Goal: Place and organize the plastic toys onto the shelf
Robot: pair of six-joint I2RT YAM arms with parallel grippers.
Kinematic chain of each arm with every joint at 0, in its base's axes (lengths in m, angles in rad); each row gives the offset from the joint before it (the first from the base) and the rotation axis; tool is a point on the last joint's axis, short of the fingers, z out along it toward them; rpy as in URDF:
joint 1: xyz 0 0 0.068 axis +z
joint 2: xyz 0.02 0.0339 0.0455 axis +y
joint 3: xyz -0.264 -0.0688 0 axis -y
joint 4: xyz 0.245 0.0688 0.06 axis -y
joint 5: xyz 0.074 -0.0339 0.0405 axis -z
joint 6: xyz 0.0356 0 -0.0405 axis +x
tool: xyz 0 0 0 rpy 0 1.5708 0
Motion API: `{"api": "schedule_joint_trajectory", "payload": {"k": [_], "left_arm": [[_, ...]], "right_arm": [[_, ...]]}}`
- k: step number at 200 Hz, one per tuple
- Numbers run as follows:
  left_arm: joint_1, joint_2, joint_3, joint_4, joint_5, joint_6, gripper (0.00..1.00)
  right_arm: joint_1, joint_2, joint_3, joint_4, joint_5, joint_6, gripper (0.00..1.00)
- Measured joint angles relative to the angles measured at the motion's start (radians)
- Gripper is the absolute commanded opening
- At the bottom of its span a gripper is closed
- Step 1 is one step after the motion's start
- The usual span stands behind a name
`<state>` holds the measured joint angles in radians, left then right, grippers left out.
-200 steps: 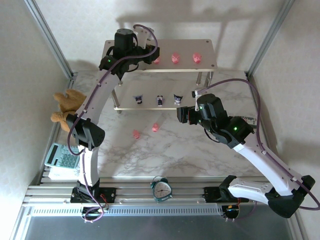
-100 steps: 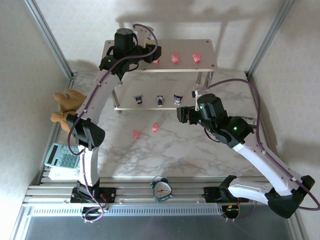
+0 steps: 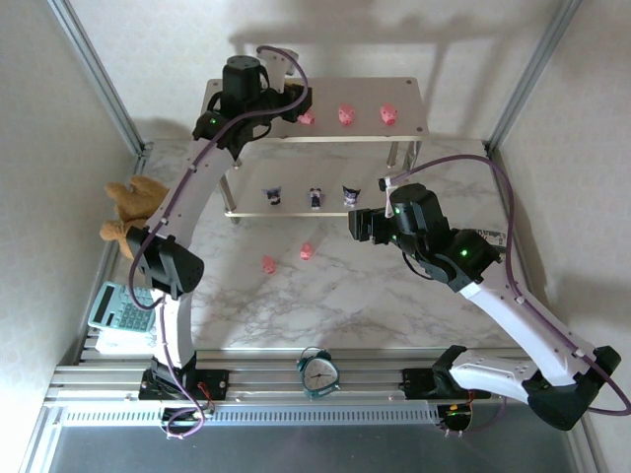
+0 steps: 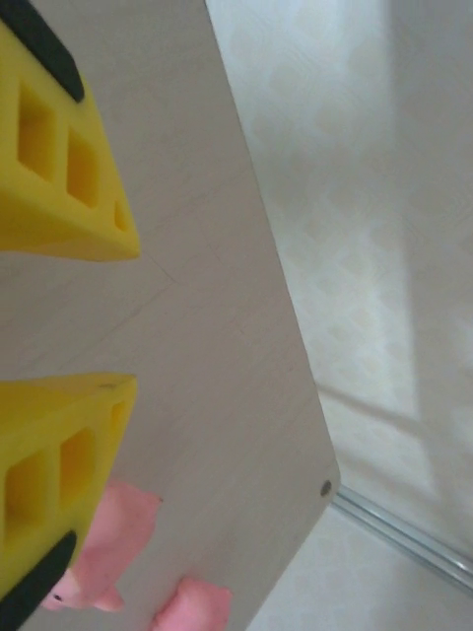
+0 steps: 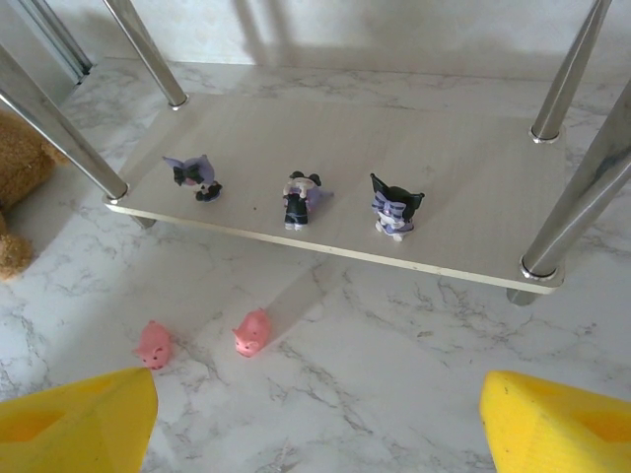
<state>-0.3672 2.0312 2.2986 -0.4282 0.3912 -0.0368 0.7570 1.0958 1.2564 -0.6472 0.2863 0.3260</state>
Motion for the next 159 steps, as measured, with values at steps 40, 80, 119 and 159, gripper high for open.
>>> {"api": "schedule_joint_trajectory", "payload": {"k": [40,80,119,159], "left_arm": [[0.000,-0.109,-0.040,-0.085,-0.136,0.011,0.15],[0.000,-0.171,-0.042,-0.132,-0.180,0.011,0.08],[0.000,-0.134,-0.018,-0.214,-0.171,0.011,0.07],[0.000,-0.079,0.010,-0.275,-0.137,0.011,0.07]], "right_arm": [[0.000,-0.011,0.000,0.000,0.000,0.000,0.85],[0.000,-0.016,0.000,0.000,-0.003,0.000,0.85],[0.000,-0.047,-0.003,0.000,-0.004,0.001,0.85],[0.000,-0.068,-0.003,0.000,-0.003,0.003,0.85]]}}
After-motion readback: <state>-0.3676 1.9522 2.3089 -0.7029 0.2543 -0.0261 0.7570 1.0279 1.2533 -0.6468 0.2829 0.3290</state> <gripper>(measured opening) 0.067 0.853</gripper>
